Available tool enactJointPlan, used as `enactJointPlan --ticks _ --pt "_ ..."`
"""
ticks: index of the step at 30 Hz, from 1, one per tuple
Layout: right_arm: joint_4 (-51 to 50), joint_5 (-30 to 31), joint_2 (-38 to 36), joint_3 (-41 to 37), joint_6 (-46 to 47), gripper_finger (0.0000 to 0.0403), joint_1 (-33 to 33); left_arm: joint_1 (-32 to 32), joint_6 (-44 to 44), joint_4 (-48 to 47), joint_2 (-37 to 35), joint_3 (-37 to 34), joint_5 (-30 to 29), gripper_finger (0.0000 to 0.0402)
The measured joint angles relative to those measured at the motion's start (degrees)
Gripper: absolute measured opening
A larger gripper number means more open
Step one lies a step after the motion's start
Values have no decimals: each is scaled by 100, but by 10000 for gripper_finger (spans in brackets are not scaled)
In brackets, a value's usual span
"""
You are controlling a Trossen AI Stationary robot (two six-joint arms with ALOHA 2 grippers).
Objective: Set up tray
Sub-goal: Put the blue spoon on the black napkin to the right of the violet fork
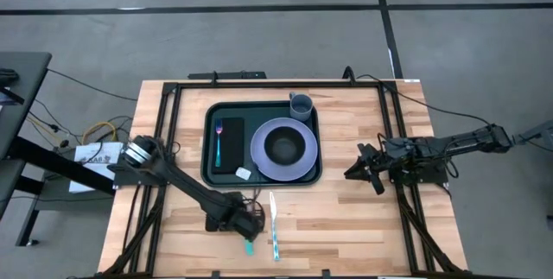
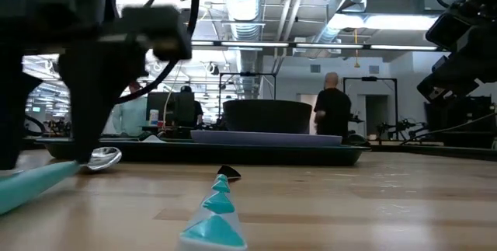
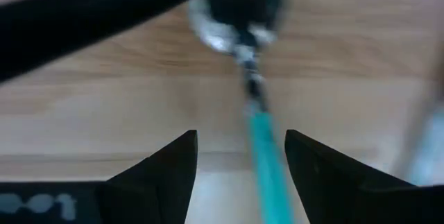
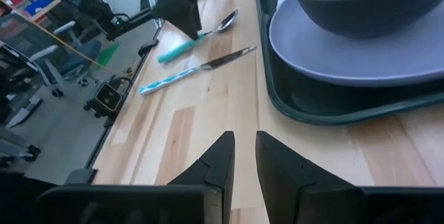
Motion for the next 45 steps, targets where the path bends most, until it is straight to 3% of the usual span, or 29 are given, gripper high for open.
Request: enactJointPlan --ticks 3,8,17,29,37,45 --pt "0 -2 -2 0 5 53 -1 13 -65 -455 311 382 123 205" --pt "0 -2 0 0 3 53 -1 22 33 -375 649 779 117 205" --pt "0 -7 0 0 3 53 0 29 -297 -716 791 888 216 194" --pt "0 -8 0 -2 3 53 -1 20 -271 -888 791 879 113 28" --pt "0 -11 0 -2 3 53 -1 -36 -79 -1027 757 1034 -2 32" --pt "0 -11 0 -2 3 53 1 -251 -332 -3003 334 2211 -707 30"
